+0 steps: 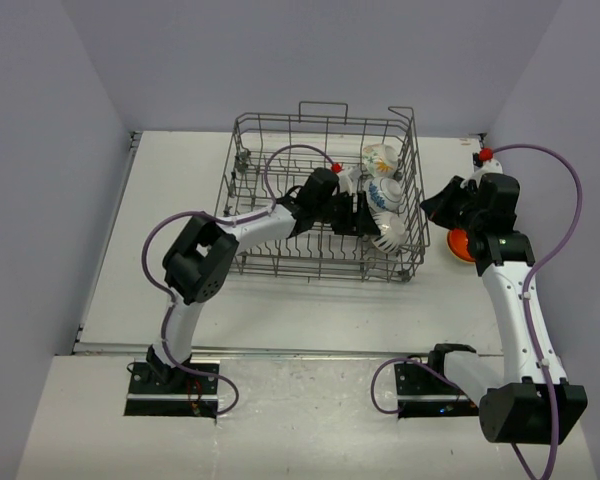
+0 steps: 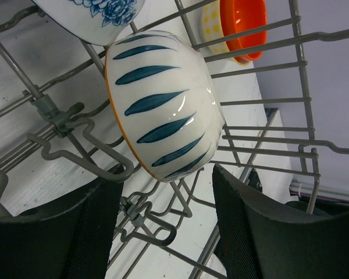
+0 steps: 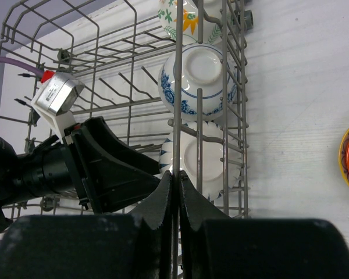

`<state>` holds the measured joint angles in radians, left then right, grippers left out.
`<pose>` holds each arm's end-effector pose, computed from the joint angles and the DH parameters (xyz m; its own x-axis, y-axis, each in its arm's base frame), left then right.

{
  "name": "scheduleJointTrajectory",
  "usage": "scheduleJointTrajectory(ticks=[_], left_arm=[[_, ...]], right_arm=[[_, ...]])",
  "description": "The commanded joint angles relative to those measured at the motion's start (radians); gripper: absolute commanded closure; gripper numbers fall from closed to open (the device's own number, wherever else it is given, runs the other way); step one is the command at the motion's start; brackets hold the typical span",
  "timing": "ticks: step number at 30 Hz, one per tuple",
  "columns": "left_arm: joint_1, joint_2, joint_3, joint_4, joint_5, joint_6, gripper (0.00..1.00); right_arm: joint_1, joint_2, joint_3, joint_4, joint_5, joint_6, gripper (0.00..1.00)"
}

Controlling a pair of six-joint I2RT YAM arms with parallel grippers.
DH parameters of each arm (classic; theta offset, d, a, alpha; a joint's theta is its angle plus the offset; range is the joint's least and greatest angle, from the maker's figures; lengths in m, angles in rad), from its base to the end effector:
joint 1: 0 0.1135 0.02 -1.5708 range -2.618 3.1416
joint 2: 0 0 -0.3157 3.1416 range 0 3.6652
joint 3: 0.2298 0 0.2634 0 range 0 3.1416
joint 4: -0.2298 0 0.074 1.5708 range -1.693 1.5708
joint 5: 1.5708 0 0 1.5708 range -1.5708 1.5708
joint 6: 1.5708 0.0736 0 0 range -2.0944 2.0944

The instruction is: Unload the bowls from the dish rack

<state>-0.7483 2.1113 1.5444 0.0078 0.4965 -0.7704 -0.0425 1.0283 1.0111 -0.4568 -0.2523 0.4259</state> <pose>0.3782 -0.3990 0.2235 -0.9017 0.0016 -0.4324 0.3710 0.5166 -0.7717 0.2443 0.0080 0.3731 -0.4900 0.4213 -0.7632 0.0238 0.8816 0.4714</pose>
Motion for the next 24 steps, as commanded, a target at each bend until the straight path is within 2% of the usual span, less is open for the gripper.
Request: scheduleJointTrajectory(ticks=[1, 8, 17, 21, 24], left_arm=[[0.009, -0.016, -0.03, 0.147, 0.047, -0.056, 0.37], [0.013, -0.017, -0.096, 0.325, 0.096, -0.127, 0.37], [0.018, -0.06, -0.227, 0.578, 0.1, -0.23, 0.42], [0.024, -0.051, -0.237, 0.638, 0.123, -0.27, 0.51], [0.026, -0.054, -0.26, 0.688, 0.116, -0.293, 0.53]], right_arm=[[0.018, 0.035, -0.029, -0.065, -0.008, -0.024, 1.0], [0.018, 0.032, -0.032, -0.063, -0.008, -0.026, 1.0], [0.018, 0.035, -0.028, -0.066, -0.011, -0.029, 1.0], [0.02, 0.035, -0.025, -0.066, -0.015, -0.027, 1.0], [0.018, 0.038, -0.023, -0.068, -0.016, -0.027, 1.0]])
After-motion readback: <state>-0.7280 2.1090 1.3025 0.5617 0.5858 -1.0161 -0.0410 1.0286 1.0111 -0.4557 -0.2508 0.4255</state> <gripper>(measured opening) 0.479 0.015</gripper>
